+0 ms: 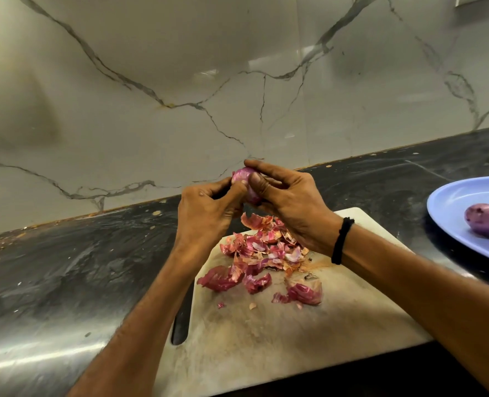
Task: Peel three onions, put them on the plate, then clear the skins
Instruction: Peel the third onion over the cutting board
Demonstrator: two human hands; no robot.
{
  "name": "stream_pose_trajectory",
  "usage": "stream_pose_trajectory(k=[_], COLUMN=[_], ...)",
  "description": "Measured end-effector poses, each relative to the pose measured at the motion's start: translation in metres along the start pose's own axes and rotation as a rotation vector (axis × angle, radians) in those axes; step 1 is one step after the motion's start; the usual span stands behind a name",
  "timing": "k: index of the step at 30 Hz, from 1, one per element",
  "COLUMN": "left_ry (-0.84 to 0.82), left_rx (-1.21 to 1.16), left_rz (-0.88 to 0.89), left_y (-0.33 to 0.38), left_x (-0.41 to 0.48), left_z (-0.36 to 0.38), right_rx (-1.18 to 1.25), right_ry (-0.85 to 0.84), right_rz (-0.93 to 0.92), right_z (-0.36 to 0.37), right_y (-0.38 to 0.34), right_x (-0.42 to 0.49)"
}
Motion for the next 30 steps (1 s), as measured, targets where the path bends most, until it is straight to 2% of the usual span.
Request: stream_pose_trajectory(k=[5, 13, 17, 22, 30], left_ry=[0.009, -0.038, 0.011, 0.115, -0.001], left_rx=[0.004, -0.118, -0.058, -0.122, -0.328], left_rz=[-0.019, -0.064, -0.033, -0.050, -0.103], left_y=[-0.004, -0.009, -0.007, -0.010, -0.011], left_x=[0.000, 0.002, -0.001, 0.001, 0.001], left_z=[0.003, 0.005, 0.004, -0.009, 0.003], right_rx=[-0.077, -0.007, -0.024, 0.069, 0.149], right_ry=[-0.024, -0.004, -0.015, 0.054, 0.169], right_rz=[-0.017, 0.012, -0.001, 0.032, 0.098], right_z=[0.001, 0.000, 0.001, 0.000, -0.012], right_y=[0.001, 0.002, 0.001, -0.002, 0.008], right_x=[-0.003, -0.001, -0.002, 0.000, 0.002])
Point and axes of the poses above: each hand's wrist, its own x-axis towards the middle knuckle, its own z-axis out of the palm, y = z × x, the point moved 10 cm from there along x, towards the middle knuckle, and after that the axes turned 14 degrees about -z, right-handed, at the moved point
